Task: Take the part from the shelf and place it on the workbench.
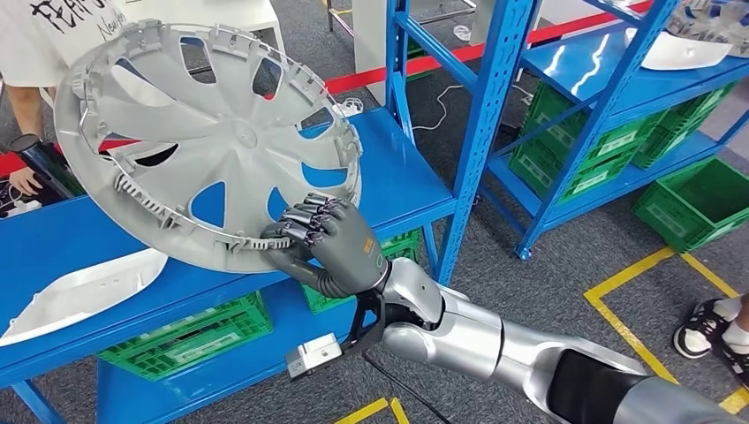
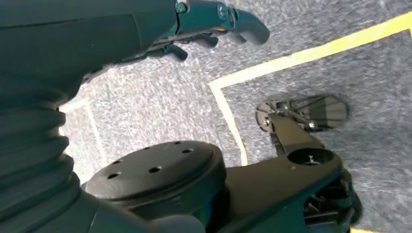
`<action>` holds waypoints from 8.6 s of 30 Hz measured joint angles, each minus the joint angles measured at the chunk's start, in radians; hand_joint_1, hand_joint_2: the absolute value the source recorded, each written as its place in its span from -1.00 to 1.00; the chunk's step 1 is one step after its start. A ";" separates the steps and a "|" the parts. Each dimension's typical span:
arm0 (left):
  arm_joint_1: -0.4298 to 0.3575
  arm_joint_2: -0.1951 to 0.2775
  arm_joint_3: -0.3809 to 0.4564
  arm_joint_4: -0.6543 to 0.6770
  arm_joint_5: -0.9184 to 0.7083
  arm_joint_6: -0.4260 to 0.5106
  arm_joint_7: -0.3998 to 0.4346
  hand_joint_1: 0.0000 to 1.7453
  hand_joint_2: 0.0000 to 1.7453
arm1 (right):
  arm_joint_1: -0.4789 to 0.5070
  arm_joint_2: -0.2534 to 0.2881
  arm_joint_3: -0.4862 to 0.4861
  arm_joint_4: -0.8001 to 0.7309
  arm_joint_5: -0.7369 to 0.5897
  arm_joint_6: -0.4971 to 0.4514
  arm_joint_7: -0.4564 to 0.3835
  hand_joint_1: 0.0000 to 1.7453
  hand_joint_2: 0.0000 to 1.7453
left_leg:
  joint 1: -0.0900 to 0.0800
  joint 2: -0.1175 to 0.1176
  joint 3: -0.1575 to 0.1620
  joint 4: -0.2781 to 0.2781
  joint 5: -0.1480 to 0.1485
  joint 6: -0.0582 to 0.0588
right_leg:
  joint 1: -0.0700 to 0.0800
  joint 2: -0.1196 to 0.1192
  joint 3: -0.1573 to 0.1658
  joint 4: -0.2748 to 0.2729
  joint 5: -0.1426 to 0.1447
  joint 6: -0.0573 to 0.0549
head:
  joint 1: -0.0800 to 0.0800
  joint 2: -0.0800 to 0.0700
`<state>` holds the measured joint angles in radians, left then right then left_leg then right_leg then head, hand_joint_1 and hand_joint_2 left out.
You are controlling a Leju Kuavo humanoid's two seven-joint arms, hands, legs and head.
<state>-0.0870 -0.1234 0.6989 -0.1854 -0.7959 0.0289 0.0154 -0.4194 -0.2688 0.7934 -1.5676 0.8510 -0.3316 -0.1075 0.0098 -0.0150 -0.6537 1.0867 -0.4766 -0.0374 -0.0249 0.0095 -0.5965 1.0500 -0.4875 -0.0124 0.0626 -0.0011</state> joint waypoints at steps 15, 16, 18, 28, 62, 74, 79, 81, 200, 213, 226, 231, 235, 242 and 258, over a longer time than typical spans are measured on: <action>0.010 0.001 0.014 0.001 -0.002 0.009 -0.008 -1.00 1.00 | -0.004 0.001 0.001 0.000 -0.014 0.006 0.001 1.00 1.00 | -0.008 0.009 0.124 -0.068 -0.029 0.044 | 0.006 -0.005 -0.088 0.022 0.050 0.036 | -0.001 0.000; 0.011 0.000 0.014 0.001 -0.004 0.009 -0.008 -1.00 1.00 | -0.003 0.000 0.001 0.000 -0.013 0.004 0.003 1.00 1.00 | -0.007 0.012 0.114 -0.070 -0.018 0.050 | 0.005 -0.005 -0.102 0.064 0.006 0.039 | 0.000 0.000; 0.012 -0.001 0.015 0.001 -0.008 0.009 -0.008 -1.00 1.00 | -0.001 0.000 0.001 0.000 -0.007 0.002 0.010 1.00 1.00 | -0.008 0.014 0.086 -0.067 0.002 0.057 | 0.006 -0.005 -0.132 0.187 -0.084 0.042 | 0.002 0.000; 0.013 -0.006 0.015 0.002 -0.016 0.009 0.007 -1.00 1.00 | 0.009 0.000 0.002 -0.012 0.012 0.004 0.022 1.00 1.00 | -0.011 0.015 -0.011 -0.042 0.083 0.022 | 0.018 -0.006 0.066 -0.013 -0.048 0.010 | 0.006 0.000; 0.008 0.000 0.023 -0.001 -0.033 0.044 0.015 -1.00 1.00 | 0.001 0.041 0.009 -0.021 0.035 0.022 0.034 1.00 1.00 | -0.013 0.012 -0.047 0.024 -0.004 0.014 | 0.019 -0.017 0.050 -0.038 -0.011 -0.016 | 0.006 0.000; 0.008 -0.008 0.031 -0.003 -0.035 0.038 -0.008 -1.00 1.00 | -0.003 0.068 0.017 -0.023 0.057 0.048 0.063 1.00 1.00 | -0.007 0.010 0.159 -0.072 -0.072 0.031 | 0.011 -0.021 -0.093 -0.030 0.132 0.032 | 0.005 0.000; 0.006 -0.012 0.031 -0.003 -0.038 0.033 -0.008 -1.00 1.00 | -0.020 0.064 0.017 -0.008 0.023 0.046 0.038 1.00 1.00 | -0.009 0.020 0.095 -0.073 -0.006 0.064 | 0.007 -0.017 -0.147 0.163 -0.061 0.051 | 0.003 0.000; 0.004 -0.014 0.031 -0.003 -0.038 0.033 -0.008 -1.00 1.00 | -0.025 0.064 0.017 0.005 0.012 0.044 0.032 1.00 1.00 | -0.011 0.021 0.057 -0.068 0.021 0.066 | 0.009 -0.016 -0.147 0.257 -0.084 0.049 | 0.003 0.000; 0.030 -0.018 0.086 -0.002 -0.032 0.032 -0.061 -1.00 1.00 | -0.032 0.102 0.051 0.050 0.135 0.099 0.040 1.00 1.00 | -0.006 0.024 0.037 -0.056 0.021 0.044 | 0.019 -0.093 0.026 -0.002 -0.039 0.028 | -0.009 0.000; 0.014 -0.019 0.089 -0.005 -0.070 0.016 -0.054 -1.00 1.00 | -0.038 0.118 0.054 0.086 0.165 0.100 0.067 1.00 1.00 | -0.003 -0.126 0.011 -0.057 0.052 0.021 | 0.022 0.036 0.037 -0.018 -0.026 0.003 | -0.002 0.000; 0.005 -0.014 0.089 -0.006 -0.067 0.012 -0.049 -1.00 1.00 | -0.015 0.134 0.054 0.073 0.182 0.116 0.040 1.00 1.00 | -0.007 0.091 0.044 -0.046 0.015 0.008 | 0.028 -0.122 0.041 -0.023 -0.024 -0.009 | -0.008 0.000; 0.018 -0.014 0.089 -0.006 -0.058 0.016 -0.059 -1.00 1.00 | -0.020 0.133 0.054 0.073 0.170 0.110 0.026 1.00 1.00 | -0.004 0.039 0.040 -0.060 0.025 0.038 | 0.022 -0.097 0.031 0.016 -0.061 0.019 | -0.001 0.000; 0.020 -0.015 0.089 -0.006 -0.054 0.017 -0.064 -1.00 1.00 | -0.013 0.128 0.054 0.076 0.168 0.111 0.028 1.00 1.00 | -0.002 -0.018 0.034 -0.058 0.030 0.047 | 0.017 -0.013 -0.081 0.254 -0.166 0.026 | 0.005 0.000; 0.022 -0.016 0.090 -0.006 -0.054 0.017 -0.072 -1.00 1.00 | -0.002 0.119 0.054 0.075 0.170 0.111 0.033 1.00 1.00 | 0.001 -0.114 0.020 -0.049 0.040 0.020 | 0.007 0.069 0.027 -0.003 -0.033 0.020 | 0.005 0.000; 0.019 -0.016 0.090 -0.006 -0.056 0.014 -0.069 -1.00 1.00 | 0.010 0.112 0.054 0.074 0.176 0.110 0.033 1.00 1.00 | -0.015 0.068 0.046 -0.049 0.013 0.018 | 0.030 -0.131 0.033 -0.012 -0.026 -0.003 | -0.001 0.000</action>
<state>-0.0683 -0.1390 0.7889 -0.1915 -0.8515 0.0431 -0.0532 -0.4098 -0.1572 0.8469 -1.4936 1.0266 -0.2216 -0.0745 -0.0052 0.0531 -0.6074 1.0377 -0.4638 -0.0199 0.0049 -0.1219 -0.5636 1.0383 -0.5136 -0.0158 0.0617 -0.0011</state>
